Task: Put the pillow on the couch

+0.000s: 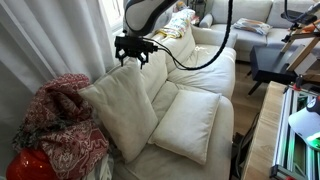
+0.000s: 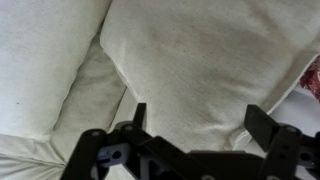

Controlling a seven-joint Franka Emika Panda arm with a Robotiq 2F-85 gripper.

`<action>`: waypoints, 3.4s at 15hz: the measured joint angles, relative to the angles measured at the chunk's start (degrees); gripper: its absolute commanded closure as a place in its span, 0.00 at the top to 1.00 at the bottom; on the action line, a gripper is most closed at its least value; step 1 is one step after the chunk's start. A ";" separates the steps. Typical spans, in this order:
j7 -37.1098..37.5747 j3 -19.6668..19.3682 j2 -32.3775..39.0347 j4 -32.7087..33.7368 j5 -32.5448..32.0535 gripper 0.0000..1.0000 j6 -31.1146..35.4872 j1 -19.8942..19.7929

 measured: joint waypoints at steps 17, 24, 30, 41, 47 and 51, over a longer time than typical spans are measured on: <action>9.65 -2.64 12.83 14.77 -1.42 0.02 -5.90 2.35; 8.57 -2.55 11.93 15.37 -2.21 0.55 -9.79 2.24; 8.41 -2.61 9.60 15.20 -3.48 0.99 -8.76 2.43; 11.67 -2.59 7.98 15.18 -3.55 1.00 -8.89 2.18; 14.05 -2.65 13.08 15.39 -3.56 0.66 0.21 2.27; 13.99 -3.07 13.86 16.01 -4.12 0.36 -5.42 2.47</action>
